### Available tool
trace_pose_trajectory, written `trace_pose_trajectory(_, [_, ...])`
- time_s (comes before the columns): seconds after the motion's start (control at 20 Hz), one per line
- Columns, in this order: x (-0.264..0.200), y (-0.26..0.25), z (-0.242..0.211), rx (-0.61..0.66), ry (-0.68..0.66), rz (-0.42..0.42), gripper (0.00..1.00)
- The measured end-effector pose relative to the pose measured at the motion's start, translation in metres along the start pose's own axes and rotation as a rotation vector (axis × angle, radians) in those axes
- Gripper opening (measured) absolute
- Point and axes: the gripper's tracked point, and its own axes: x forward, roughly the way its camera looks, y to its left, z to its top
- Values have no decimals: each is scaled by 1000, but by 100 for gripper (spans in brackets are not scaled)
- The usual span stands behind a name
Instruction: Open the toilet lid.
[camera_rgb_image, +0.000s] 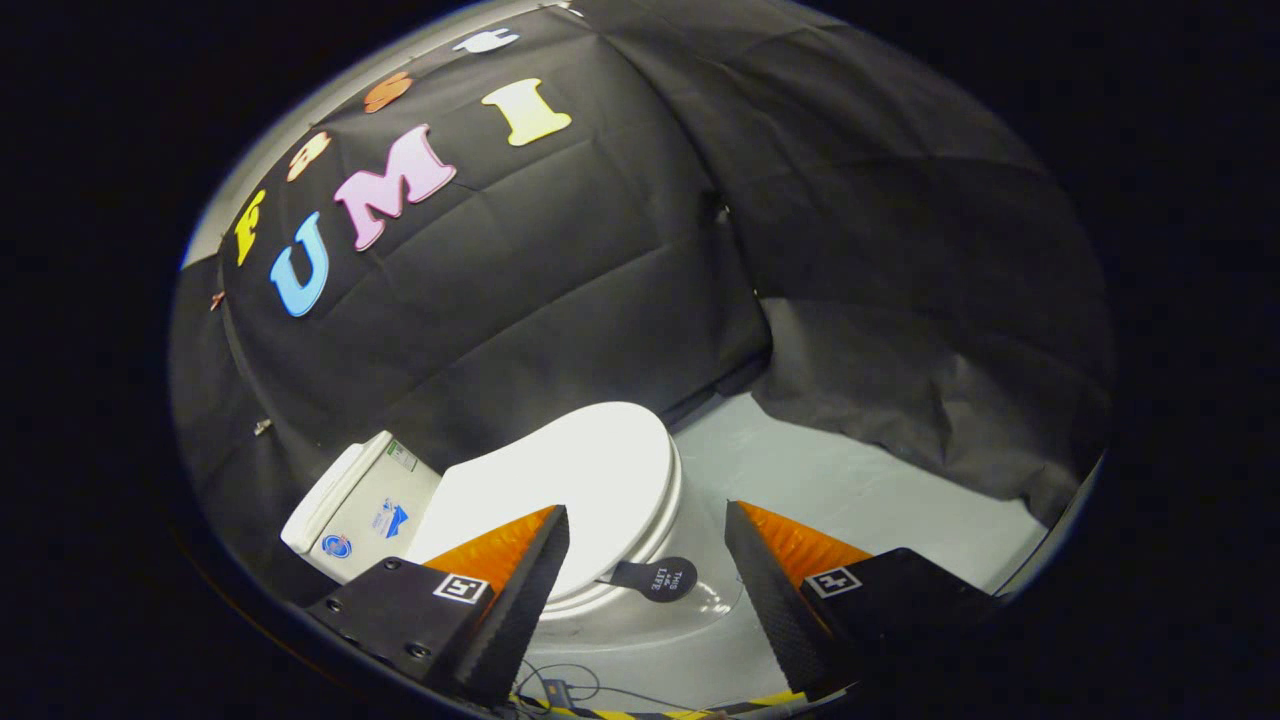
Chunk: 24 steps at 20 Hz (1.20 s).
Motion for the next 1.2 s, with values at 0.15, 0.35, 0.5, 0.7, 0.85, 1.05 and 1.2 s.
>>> trace_pose_trajectory(0.15, [11, -16, -17, 139, 84, -10, 99])
trace_pose_trajectory(0.35, [21, -29, -39, 350, 183, -10, 99])
trace_pose_trajectory(0.5, [30, -31, -52, 509, 237, 4, 98])
trace_pose_trajectory(0.7, [36, -31, -55, 689, 258, 35, 72])
trace_pose_trajectory(0.85, [43, -36, -73, 731, 303, 22, 35])
trace_pose_trajectory(1.05, [37, -27, -63, 722, 287, 66, 11])
trace_pose_trajectory(1.2, [37, -21, -55, 694, 280, 72, 11])
